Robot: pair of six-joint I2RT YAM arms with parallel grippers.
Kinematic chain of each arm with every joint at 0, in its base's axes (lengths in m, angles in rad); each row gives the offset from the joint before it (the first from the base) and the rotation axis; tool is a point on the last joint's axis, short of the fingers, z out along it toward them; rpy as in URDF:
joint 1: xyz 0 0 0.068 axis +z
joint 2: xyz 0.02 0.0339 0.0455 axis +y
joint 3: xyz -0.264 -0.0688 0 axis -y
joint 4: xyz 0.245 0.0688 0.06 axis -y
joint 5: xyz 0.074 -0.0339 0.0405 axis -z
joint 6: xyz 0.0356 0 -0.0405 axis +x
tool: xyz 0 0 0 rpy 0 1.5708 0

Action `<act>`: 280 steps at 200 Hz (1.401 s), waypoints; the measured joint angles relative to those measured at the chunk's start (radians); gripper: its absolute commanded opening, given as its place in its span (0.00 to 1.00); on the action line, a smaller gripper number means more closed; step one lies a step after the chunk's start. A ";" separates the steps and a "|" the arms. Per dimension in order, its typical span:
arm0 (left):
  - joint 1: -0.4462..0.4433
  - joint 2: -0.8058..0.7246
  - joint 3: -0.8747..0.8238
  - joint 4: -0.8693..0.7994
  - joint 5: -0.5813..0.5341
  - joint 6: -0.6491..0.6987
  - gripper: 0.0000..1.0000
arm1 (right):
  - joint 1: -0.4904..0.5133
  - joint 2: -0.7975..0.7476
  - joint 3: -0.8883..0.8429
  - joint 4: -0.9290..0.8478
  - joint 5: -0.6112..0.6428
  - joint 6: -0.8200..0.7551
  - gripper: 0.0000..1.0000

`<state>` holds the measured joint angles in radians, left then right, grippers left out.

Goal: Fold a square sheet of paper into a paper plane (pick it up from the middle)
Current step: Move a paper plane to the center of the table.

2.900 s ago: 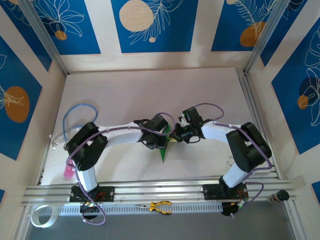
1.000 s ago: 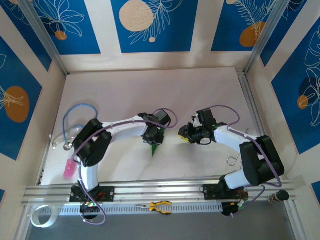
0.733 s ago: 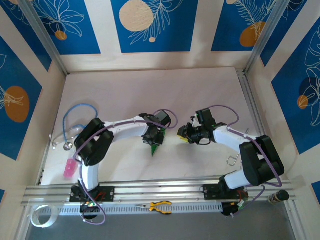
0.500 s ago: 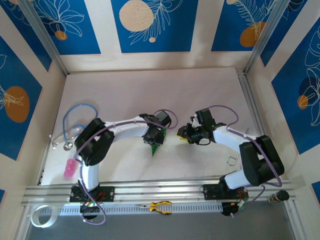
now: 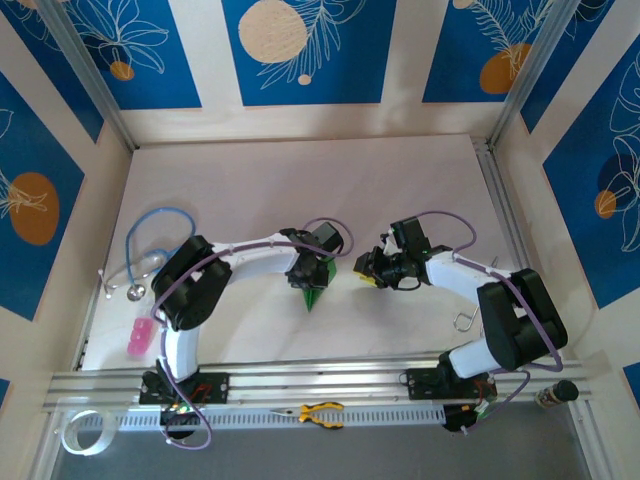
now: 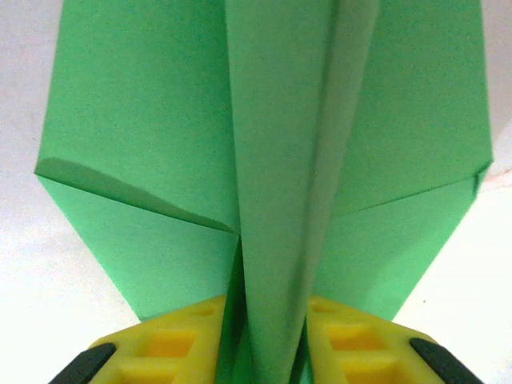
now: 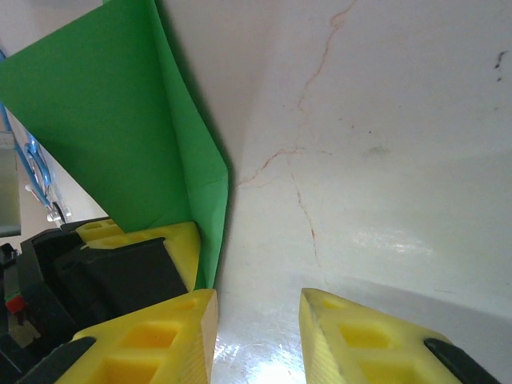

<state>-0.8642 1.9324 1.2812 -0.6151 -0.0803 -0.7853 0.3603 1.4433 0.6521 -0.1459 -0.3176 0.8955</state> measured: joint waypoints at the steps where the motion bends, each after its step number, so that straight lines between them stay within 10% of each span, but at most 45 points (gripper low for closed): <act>1: 0.000 0.000 0.000 0.001 0.000 -0.001 0.29 | 0.000 0.000 0.000 0.000 0.000 0.000 0.33; 280: -0.018 0.093 0.135 -0.059 -0.127 -0.179 0.42 | -0.073 -0.072 0.000 -0.044 -0.045 -0.077 0.34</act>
<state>-0.8825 2.0258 1.4166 -0.6739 -0.2077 -0.9646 0.2874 1.3708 0.6521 -0.1898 -0.3622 0.8188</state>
